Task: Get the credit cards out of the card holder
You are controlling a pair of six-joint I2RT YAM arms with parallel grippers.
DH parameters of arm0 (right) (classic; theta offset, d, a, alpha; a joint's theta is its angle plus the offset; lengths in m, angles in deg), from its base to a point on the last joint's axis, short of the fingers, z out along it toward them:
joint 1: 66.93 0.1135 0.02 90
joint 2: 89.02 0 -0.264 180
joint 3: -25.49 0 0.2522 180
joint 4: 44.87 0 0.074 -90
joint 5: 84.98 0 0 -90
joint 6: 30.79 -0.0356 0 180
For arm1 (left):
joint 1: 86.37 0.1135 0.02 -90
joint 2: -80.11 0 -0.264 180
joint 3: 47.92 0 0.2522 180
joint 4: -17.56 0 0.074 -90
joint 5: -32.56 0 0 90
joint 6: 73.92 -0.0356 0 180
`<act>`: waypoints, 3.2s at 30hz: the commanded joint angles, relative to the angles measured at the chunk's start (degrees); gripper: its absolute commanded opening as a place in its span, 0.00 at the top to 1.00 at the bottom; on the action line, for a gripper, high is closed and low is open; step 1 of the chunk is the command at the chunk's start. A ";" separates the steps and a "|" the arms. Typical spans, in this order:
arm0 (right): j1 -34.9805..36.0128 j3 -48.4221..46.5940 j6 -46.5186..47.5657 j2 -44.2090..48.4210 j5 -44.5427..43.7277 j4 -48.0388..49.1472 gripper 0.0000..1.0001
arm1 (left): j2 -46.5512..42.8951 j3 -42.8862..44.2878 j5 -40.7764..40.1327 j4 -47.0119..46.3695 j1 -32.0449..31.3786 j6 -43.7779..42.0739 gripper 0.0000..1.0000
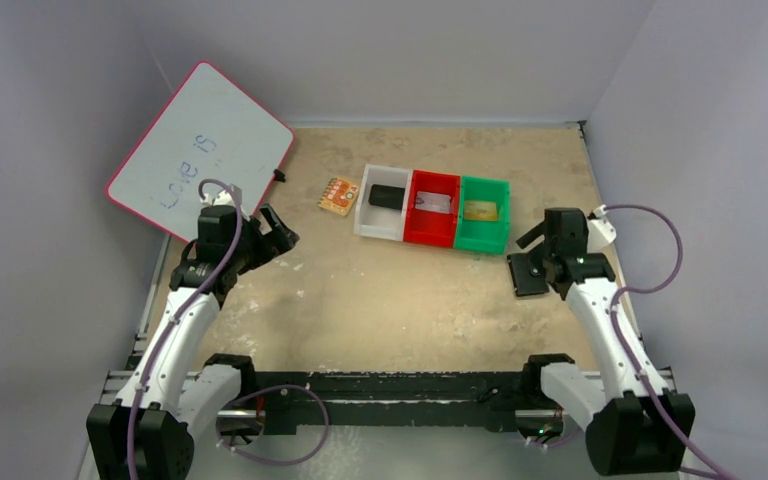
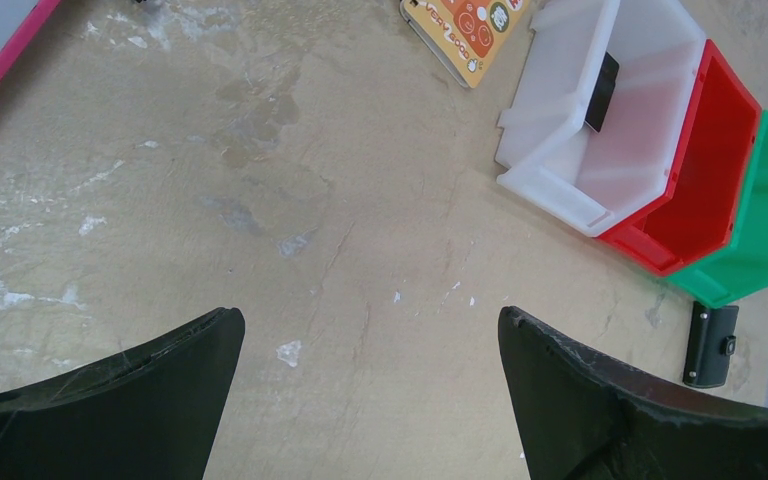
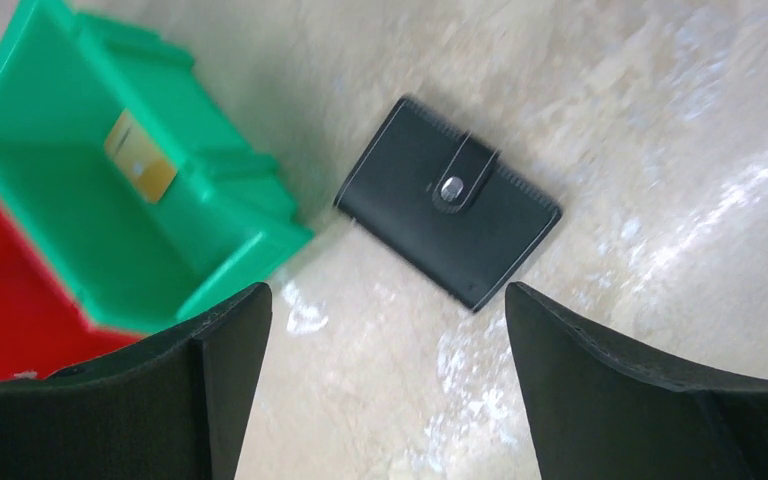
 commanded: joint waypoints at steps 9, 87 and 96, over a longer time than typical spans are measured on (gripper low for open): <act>-15.24 -10.16 16.98 -26.38 5.43 12.54 0.15 | -0.11 0.32 0.71 -2.36 0.38 -1.38 0.00; 49.81 -15.45 9.94 -36.97 5.81 18.97 0.43 | 20.76 -8.61 -18.96 -25.74 -38.64 21.16 0.29; 50.75 -15.72 9.75 -40.60 6.80 22.39 0.44 | 23.03 -13.89 -21.96 -34.30 -42.22 24.75 0.42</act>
